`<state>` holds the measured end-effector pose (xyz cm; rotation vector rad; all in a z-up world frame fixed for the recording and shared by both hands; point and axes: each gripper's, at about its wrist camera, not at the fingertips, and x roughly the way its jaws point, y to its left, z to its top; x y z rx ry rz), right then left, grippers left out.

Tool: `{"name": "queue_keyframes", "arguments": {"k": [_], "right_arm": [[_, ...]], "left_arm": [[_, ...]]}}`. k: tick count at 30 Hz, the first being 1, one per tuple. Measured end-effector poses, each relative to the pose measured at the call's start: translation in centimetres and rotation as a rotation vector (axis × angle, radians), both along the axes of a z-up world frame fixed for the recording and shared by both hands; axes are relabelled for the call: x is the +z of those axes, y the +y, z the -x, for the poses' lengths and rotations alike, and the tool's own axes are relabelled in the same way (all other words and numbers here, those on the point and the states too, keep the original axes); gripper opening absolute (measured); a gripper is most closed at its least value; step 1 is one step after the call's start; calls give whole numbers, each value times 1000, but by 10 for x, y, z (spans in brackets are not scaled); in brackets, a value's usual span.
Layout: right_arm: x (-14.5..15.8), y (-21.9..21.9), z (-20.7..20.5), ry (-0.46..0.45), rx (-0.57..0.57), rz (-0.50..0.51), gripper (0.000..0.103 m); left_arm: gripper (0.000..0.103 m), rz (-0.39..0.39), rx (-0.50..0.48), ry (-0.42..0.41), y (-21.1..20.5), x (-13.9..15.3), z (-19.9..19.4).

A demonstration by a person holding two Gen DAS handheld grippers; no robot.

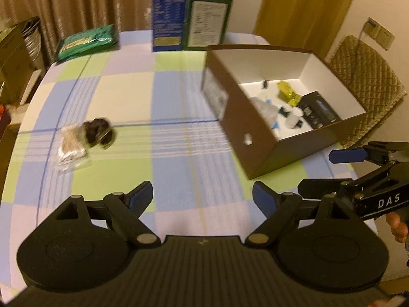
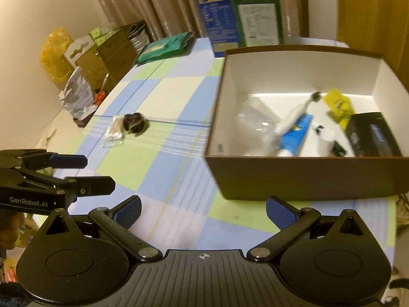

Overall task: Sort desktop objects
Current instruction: 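Withdraw both open tools from the box back over the table, then close the left tool on the cotton swab bag while the right tool grasps the brown scrunchie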

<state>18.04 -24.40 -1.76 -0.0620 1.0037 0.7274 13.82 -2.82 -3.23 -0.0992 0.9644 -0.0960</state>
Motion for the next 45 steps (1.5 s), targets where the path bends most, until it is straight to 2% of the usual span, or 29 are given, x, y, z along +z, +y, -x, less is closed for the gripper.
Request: {"name": "queue_keyframes", "arguments": {"k": [12, 21, 28, 37, 39, 45], "right_arm": [[-25, 74, 10, 64, 83, 15, 101], [-37, 121, 6, 67, 99, 27, 101], [-51, 156, -5, 0, 84, 21, 101], [-65, 201, -32, -86, 83, 1, 101], [-68, 210, -37, -100, 97, 1, 99], [-80, 233, -53, -117, 123, -8, 74]], "left_arm": [[82, -24, 124, 45, 77, -11, 14], [82, -46, 161, 51, 122, -14, 15], [82, -70, 179, 51, 149, -25, 6], [82, -88, 187, 22, 180, -42, -23], [82, -90, 187, 19, 186, -46, -31], [79, -101, 183, 15, 199, -59, -54]]}}
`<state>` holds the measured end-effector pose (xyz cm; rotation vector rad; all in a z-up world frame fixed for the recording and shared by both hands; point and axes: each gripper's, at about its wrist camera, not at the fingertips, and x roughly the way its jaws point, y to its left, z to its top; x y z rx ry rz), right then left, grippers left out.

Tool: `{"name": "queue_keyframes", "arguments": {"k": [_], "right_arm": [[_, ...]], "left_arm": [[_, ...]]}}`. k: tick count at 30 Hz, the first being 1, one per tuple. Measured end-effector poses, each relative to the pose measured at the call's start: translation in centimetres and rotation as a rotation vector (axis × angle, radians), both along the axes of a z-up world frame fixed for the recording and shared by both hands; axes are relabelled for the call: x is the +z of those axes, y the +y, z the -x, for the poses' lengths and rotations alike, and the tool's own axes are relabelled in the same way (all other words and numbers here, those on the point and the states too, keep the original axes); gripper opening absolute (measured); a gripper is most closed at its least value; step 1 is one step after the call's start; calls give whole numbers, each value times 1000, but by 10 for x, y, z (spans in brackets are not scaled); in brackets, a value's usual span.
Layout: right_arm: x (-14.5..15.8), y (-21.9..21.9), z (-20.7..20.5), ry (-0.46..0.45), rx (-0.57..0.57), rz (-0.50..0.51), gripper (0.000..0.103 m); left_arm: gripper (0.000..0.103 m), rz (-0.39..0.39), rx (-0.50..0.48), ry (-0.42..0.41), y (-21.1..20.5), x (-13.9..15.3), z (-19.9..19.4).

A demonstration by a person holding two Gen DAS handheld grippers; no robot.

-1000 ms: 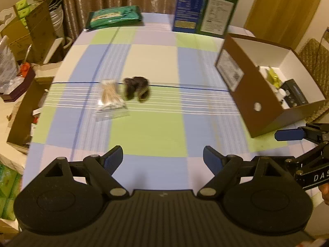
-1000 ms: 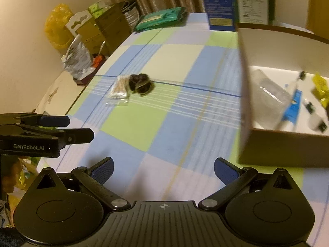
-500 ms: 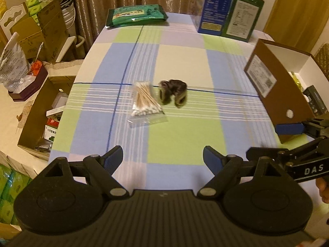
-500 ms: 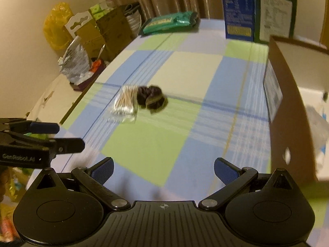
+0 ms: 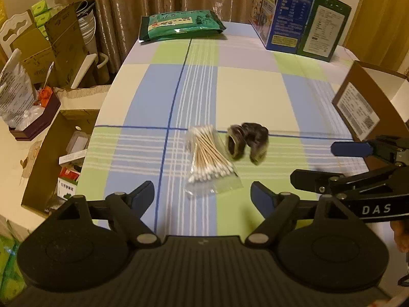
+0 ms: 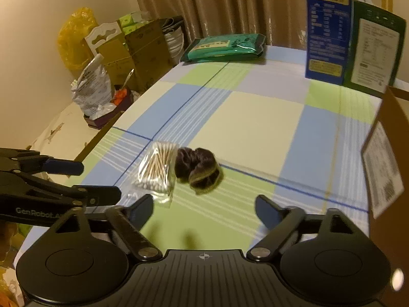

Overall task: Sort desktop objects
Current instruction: 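Close the left tool on the cotton swab bag while the right tool grasps the brown scrunchie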

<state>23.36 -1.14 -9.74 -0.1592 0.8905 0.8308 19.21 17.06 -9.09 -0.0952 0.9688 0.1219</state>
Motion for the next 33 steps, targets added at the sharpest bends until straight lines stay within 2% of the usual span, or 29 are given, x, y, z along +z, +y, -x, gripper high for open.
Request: {"name": "queue_keyframes", "arguments": {"k": [2, 5, 12, 15, 16, 17, 26, 31, 33], "right_arm": [[-5, 7, -5, 4, 5, 2, 64], [-13, 16, -14, 15, 8, 3, 57], [-31, 31, -33, 47, 12, 3, 47], [-37, 35, -39, 59, 9, 11, 32], [-39, 36, -41, 65, 5, 14, 21], [-40, 35, -42, 70, -4, 15, 17], [-35, 13, -53, -54, -137, 107, 9], [-31, -9, -61, -34, -205, 101, 10], [-29, -17, -61, -18, -217, 73, 10]], "left_arm": [[78, 1, 3, 3, 5, -5, -8], [76, 4, -2, 6, 12, -11, -19], [75, -10, -20, 24, 23, -25, -40], [75, -13, -31, 28, 25, -28, -45], [75, -10, -35, 30, 25, -29, -47], [75, -8, -37, 32, 26, -31, -49], [75, 16, -78, 46, 18, -42, -66], [71, 22, -104, 54, 11, -51, -78], [64, 12, -109, 61, 10, -55, -83]]}}
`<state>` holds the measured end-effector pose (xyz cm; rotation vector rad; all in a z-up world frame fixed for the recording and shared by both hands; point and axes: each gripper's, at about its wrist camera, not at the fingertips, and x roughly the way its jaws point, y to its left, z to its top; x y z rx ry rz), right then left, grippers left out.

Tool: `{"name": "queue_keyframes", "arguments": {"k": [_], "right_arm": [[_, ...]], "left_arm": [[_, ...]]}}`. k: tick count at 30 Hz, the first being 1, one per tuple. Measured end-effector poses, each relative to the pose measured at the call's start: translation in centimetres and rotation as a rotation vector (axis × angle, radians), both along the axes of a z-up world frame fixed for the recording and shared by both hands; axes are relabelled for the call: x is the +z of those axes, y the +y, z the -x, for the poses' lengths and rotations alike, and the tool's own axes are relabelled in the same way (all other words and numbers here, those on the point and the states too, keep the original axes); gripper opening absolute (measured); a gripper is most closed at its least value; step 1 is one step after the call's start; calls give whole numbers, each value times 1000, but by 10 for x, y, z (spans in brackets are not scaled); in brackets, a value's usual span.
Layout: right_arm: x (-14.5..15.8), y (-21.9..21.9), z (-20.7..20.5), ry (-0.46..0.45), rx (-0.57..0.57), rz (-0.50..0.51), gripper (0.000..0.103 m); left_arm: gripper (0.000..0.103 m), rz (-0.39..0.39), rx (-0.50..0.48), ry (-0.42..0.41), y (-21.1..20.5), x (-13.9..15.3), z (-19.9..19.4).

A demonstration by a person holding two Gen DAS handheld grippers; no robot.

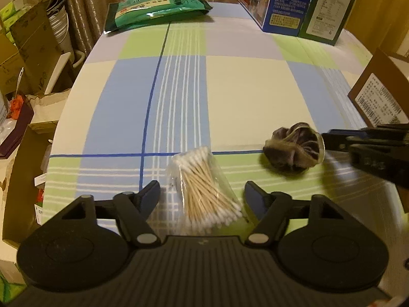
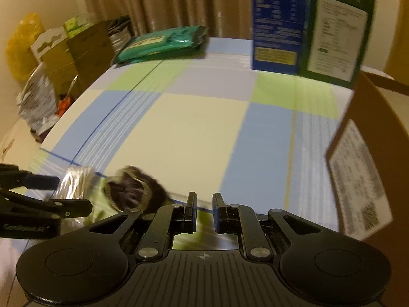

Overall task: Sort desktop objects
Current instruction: 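Close the left tool on the cotton swab bag while the right tool grasps the brown scrunchie, then lift and carry the swab bag and scrunchie in both tools over the brown box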

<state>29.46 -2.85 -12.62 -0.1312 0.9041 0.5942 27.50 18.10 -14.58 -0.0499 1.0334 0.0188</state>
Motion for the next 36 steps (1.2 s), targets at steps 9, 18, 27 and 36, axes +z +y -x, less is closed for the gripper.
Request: {"name": "queue_keyframes", "arguments": {"k": [9, 18, 27, 36], "right_arm": [[12, -1, 3, 48, 22, -138, 66], [5, 37, 1, 130, 72, -196, 66], [-11, 69, 14, 126, 143, -113, 64], [-23, 89, 32, 96, 271, -87, 25]], "left_arm": [[27, -21, -6, 3, 12, -9, -4], [26, -48, 97, 20, 48, -6, 15], [26, -51, 121, 25, 58, -5, 24], [26, -45, 109, 26, 53, -5, 24]]}}
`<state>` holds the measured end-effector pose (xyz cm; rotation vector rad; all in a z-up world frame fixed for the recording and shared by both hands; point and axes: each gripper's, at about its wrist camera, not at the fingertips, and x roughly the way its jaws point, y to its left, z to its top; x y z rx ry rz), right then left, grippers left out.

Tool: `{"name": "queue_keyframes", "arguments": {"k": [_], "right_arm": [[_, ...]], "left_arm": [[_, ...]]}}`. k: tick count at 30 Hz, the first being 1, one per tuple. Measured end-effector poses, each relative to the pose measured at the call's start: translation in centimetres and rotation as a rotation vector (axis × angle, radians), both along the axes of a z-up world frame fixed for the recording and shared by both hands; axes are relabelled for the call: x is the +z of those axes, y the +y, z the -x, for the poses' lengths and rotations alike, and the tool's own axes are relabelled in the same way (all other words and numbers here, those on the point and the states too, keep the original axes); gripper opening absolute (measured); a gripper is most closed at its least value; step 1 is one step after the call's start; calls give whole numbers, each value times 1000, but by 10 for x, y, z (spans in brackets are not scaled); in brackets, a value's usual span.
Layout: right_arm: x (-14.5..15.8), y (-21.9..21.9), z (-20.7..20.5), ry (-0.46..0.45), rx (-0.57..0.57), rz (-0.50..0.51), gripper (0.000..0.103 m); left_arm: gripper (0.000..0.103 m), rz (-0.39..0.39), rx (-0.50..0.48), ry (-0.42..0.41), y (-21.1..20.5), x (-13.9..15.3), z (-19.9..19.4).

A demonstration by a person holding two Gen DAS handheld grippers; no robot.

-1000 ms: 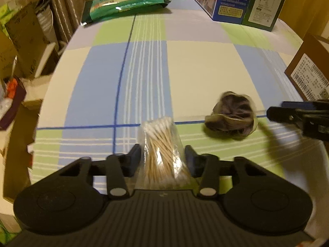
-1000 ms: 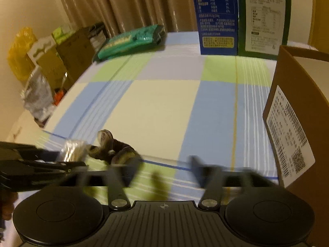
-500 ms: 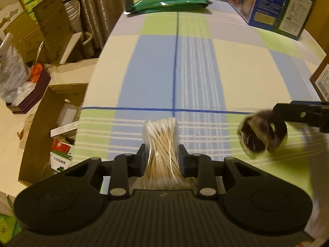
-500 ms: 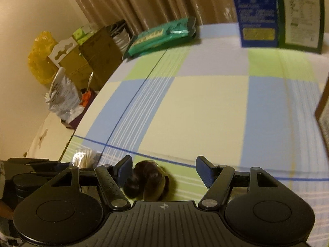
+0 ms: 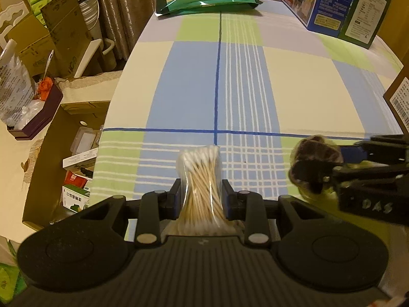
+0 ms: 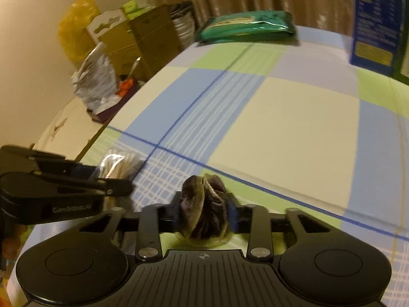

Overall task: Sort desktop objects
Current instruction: 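Lift and carry the swab bag and scrunchie in both tools over the brown box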

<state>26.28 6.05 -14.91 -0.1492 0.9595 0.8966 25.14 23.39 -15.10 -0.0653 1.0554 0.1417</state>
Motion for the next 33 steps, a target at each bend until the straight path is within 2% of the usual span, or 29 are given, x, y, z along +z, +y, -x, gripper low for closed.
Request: {"name": "queue_keyframes", "arguments": {"k": [4, 12, 20, 25, 33], "right_arm": [[2, -2, 4, -1, 5, 5, 21], [8, -24, 15, 19, -13, 27, 21], [17, -68, 32, 51, -41, 48, 20], [25, -101, 44, 69, -73, 42, 19], [49, -148, 64, 76, -85, 20, 18]], "left_arm": [[25, 6, -8, 1, -6, 0, 2], [24, 19, -47, 11, -25, 2, 13], [23, 43, -130, 27, -56, 3, 33], [22, 87, -165, 41, -76, 7, 45], [21, 106, -229, -21, -116, 39, 65]]}}
